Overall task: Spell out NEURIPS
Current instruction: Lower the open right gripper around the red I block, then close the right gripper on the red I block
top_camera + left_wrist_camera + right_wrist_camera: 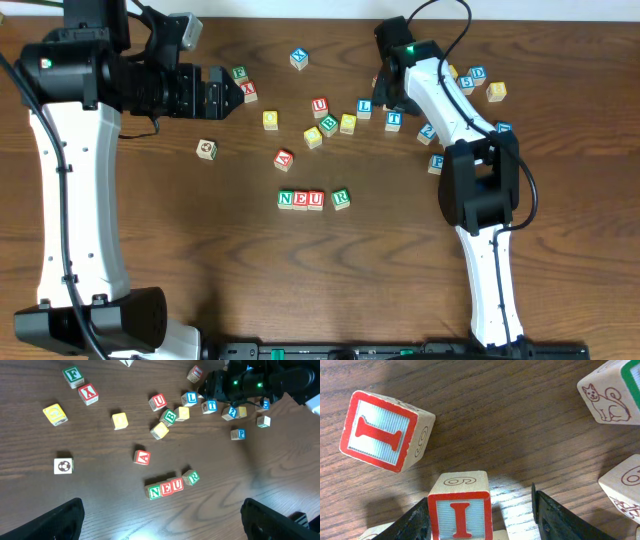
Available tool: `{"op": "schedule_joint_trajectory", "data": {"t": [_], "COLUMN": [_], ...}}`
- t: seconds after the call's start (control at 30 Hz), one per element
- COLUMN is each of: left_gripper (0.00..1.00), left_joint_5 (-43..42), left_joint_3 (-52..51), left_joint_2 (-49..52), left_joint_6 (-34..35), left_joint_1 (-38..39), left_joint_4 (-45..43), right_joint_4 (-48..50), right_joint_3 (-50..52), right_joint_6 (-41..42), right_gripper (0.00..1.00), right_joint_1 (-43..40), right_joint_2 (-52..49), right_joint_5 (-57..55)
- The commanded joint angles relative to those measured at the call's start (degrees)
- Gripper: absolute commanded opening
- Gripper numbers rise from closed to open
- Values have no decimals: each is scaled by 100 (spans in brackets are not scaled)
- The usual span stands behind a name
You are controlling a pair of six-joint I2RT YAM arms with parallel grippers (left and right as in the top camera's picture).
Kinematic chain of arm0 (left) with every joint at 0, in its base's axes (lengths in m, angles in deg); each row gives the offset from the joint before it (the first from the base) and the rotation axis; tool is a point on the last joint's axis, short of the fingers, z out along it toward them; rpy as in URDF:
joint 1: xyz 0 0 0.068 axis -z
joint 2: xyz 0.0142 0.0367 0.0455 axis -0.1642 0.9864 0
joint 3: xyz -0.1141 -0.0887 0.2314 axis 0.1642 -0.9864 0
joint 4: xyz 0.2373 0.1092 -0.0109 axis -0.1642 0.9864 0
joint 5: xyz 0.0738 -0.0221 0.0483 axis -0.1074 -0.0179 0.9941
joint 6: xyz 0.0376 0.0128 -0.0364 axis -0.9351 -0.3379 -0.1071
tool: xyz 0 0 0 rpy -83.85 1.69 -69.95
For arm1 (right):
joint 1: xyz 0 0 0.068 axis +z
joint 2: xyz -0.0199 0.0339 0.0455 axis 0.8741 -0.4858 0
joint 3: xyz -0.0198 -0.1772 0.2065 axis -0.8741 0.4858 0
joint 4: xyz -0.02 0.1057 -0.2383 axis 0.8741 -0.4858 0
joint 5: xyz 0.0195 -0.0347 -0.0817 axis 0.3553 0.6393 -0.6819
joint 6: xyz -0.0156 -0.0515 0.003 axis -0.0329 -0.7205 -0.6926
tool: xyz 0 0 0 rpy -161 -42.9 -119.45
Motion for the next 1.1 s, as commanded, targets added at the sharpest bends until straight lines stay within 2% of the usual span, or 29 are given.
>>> {"op": "schedule_joint_trajectory", "data": {"t": [0.0, 0.23, 0.37, 0.47, 0.6, 1.07], "left_gripper": [98, 98, 98, 98, 98, 98], "left_joint_5": [-55, -55, -55, -55, -55, -55], "left_joint_3": [90, 90, 90, 90, 90, 90], "left_joint_2": [-48, -48, -48, -48, -48, -48], "left_joint_6": [-81, -81, -81, -81, -83, -81], "left_joint_1": [-20, -20, -20, -20, -20, -20], "left_joint_4": [15, 15, 15, 15, 15, 15], "right_joint_4": [-15, 59, 59, 59, 57, 57], "right_joint_3": [17, 17, 20, 20, 35, 59], "right_joint_6": [160, -225, -251, -251, -251, -367], "right_gripper": [58, 55, 45, 42, 31, 30], "right_joint_1": [33, 46, 66, 72, 72, 70], "right_joint_2": [-61, -61, -61, -61, -61, -61], "right_joint_5": [-33, 146, 149, 149, 149, 146]}}
